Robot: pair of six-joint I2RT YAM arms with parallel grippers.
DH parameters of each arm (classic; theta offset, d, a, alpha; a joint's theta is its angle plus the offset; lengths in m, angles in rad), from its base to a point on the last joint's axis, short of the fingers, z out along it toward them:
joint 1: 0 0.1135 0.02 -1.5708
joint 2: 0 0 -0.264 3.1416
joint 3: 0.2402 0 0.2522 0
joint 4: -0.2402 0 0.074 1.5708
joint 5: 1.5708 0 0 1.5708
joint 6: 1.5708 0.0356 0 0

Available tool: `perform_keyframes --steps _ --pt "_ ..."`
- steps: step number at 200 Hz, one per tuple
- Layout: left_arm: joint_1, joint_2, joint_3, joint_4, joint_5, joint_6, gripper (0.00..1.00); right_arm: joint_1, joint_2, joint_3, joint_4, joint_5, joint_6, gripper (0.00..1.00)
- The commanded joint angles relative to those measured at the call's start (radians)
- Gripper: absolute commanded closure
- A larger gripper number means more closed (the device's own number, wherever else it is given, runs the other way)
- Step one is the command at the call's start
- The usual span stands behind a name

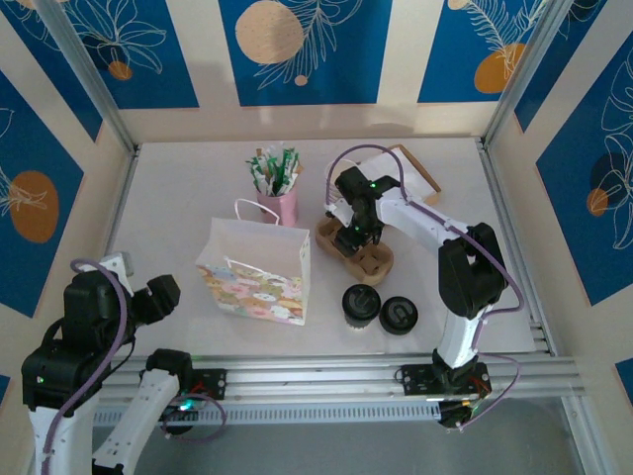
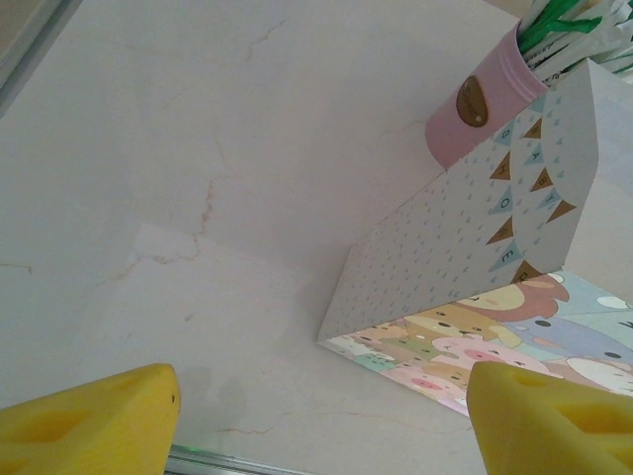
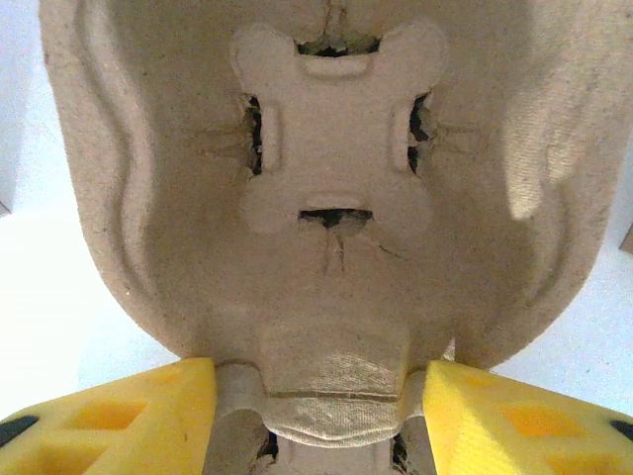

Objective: Pack the takeout coffee

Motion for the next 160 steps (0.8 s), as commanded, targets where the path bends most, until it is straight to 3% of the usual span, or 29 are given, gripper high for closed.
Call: perform_keyframes --steps 1,41,160 --pt "-0.006 -0.002 -0.001 -0.010 0.000 0.029 0.24 0.002 0.012 0.023 -0.008 0.017 -0.019 0.42" --pt "-0.005 -0.003 -0.001 -0.010 -0.002 0.031 0.24 0.000 0.012 0.025 -0.014 0.009 -0.021 0.50" --pt "-0.004 0.052 0.058 -0.010 -0.075 0.095 0.24 -0.008 -0.122 0.008 -0.024 -0.022 -0.011 0.55"
